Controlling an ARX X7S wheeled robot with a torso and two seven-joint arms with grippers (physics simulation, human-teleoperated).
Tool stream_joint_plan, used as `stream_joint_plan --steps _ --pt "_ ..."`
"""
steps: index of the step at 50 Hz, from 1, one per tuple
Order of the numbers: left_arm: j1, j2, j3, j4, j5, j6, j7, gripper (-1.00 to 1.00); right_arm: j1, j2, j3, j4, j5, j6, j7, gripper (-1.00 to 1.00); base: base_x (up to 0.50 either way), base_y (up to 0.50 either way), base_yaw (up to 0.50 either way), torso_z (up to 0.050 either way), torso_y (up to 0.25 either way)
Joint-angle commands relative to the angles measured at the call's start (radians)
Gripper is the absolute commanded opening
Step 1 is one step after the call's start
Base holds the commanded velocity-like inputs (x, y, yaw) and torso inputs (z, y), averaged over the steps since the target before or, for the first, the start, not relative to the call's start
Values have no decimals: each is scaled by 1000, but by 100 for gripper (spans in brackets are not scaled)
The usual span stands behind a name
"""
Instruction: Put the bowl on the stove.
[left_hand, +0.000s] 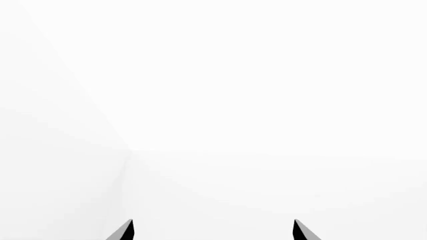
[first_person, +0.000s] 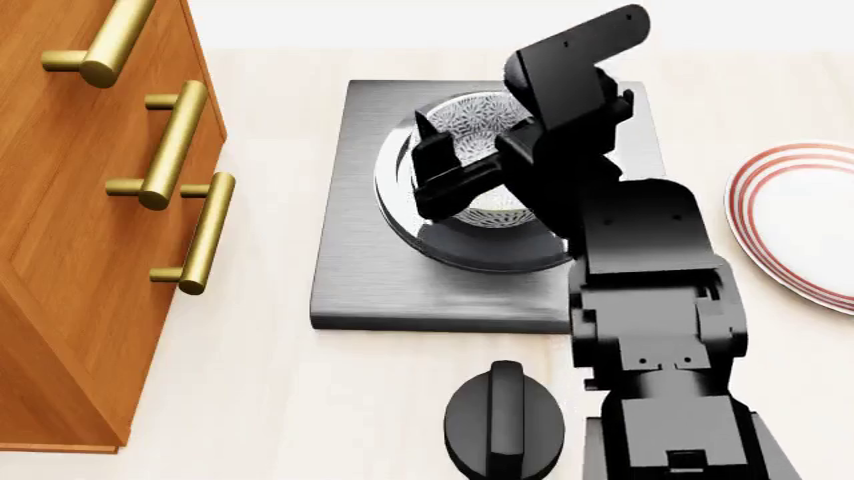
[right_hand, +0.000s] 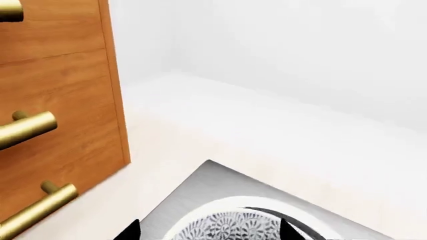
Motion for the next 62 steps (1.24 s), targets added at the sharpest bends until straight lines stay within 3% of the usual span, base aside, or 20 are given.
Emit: stream_joint_plan --steps 1,10,21,35,48,62 --pt "-5 23 -24 -2 8 -7 20 100 44 -14 68 0 -23 -76 -35 100 0 0 0 0 0" --pt "-7 25 -22 -3 8 -8 20 100 68 -16 125 0 -9 -147 -58 100 0 0 0 0 0" --pt "-6 27 -23 -3 9 -7 21 100 108 -34 323 0 27 -258 -158 100 0 0 0 0 0" --pt "-13 30 -8 -4 14 -10 25 100 189 -70 685 0 145 -278 -508 100 0 0 0 0 0" --pt "-17 30 -5 -5 12 -10 27 100 246 -69 803 -2 298 -163 -687 100 0 0 0 0 0" --pt "-15 33 -6 -8 10 -6 31 100 243 -70 756 -31 387 -150 -703 100 0 0 0 0 0"
